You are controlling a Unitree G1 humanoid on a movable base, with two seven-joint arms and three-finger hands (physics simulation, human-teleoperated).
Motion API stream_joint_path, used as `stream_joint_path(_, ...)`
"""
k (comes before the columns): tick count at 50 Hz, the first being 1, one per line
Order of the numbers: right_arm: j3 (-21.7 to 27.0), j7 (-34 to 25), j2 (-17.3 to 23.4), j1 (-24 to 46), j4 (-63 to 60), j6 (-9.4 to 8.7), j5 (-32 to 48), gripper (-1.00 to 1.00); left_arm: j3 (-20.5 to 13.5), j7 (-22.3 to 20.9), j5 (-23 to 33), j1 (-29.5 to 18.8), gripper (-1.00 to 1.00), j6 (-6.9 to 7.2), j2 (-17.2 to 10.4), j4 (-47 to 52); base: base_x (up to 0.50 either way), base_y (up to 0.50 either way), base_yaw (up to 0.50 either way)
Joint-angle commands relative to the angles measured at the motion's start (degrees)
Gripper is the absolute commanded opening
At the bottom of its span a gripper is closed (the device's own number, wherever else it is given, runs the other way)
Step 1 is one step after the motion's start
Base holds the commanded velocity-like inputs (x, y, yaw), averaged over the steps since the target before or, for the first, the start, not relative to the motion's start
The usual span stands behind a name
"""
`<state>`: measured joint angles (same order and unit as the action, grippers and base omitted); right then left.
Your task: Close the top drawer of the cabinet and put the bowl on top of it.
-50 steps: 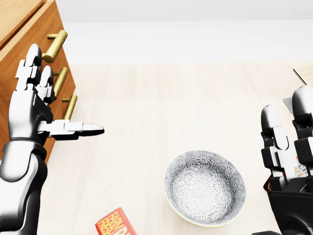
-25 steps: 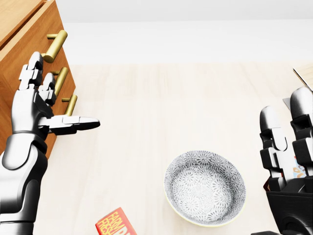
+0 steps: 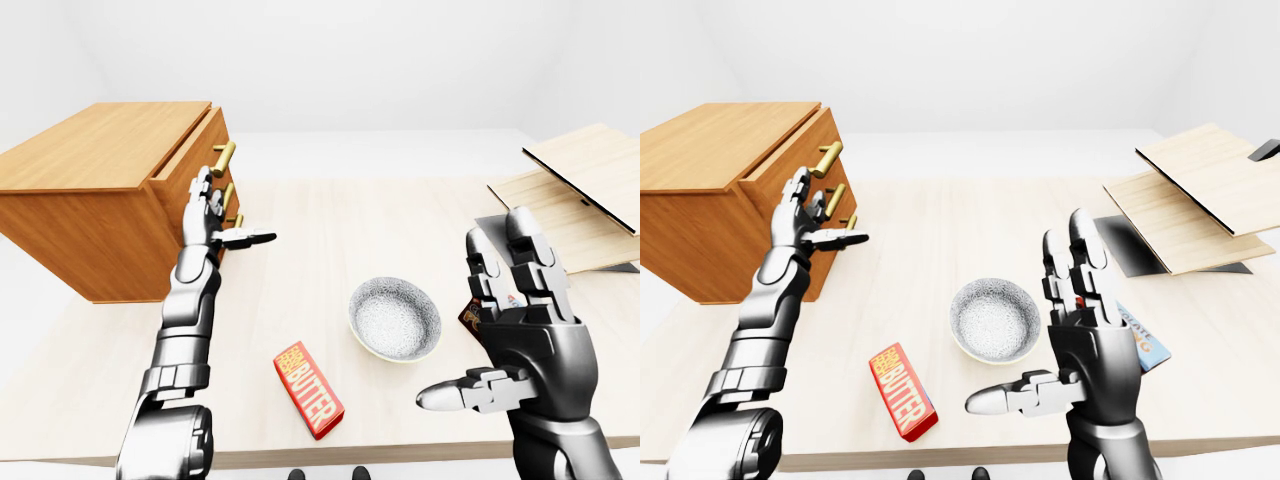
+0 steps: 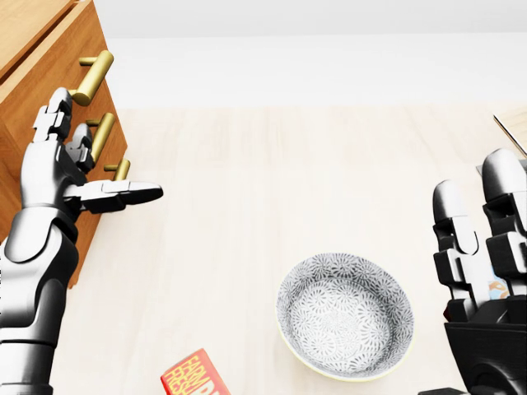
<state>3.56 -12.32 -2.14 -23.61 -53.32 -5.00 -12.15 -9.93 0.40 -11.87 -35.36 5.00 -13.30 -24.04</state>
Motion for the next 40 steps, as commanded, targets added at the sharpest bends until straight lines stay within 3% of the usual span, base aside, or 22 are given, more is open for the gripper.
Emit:
stream_joint_path(1,0.07,0.17,0.18,0.28,0.09,0.0,-0.1,1.0,0.33,0.07,-0.41,-3.04,1.0,0.0,-0.63,-5.42,0.0,0.0,0.0)
stream_joint_path(40,-0.52,0.5,0.42,0.78,1.15,0.0,0.4,1.0,-1.15,-0.17,-3.0,-4.52,1.0,0.0,-3.25,-6.74,0.0,0.0,0.0)
